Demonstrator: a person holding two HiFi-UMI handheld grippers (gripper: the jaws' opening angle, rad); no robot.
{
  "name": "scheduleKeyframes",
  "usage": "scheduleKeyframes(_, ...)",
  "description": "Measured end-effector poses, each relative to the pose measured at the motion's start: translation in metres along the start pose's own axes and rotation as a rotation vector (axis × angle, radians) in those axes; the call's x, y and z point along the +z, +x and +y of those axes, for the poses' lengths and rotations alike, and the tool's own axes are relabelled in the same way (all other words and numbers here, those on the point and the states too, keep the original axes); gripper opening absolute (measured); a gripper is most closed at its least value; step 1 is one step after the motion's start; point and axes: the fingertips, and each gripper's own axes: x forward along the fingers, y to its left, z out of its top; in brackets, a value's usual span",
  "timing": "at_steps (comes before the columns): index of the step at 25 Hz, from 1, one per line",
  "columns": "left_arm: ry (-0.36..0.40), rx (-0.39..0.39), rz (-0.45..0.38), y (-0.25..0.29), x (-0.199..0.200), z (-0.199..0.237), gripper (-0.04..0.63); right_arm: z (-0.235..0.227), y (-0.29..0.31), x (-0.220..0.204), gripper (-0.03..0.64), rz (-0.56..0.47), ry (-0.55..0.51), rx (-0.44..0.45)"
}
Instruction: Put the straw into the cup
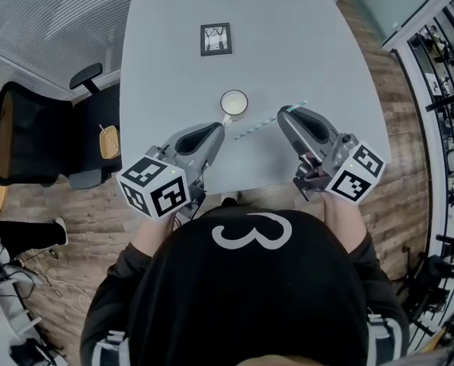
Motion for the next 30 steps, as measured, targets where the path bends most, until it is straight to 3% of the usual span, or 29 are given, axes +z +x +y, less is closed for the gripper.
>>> scheduleKeyframes(14, -0.021, -0.035, 0.015, 0.016, 0.017, 0.051, 0.017, -0.035, 0.041, 0.001, 0.031, 0.005, -0.011, -0.067)
scheduleKeyframes(30, -0.054, -0.070, 0.079, 0.044, 0.007, 0.082, 0.017, -0.076, 0.057, -0.013, 0.031, 0.005, 0.003, -0.155)
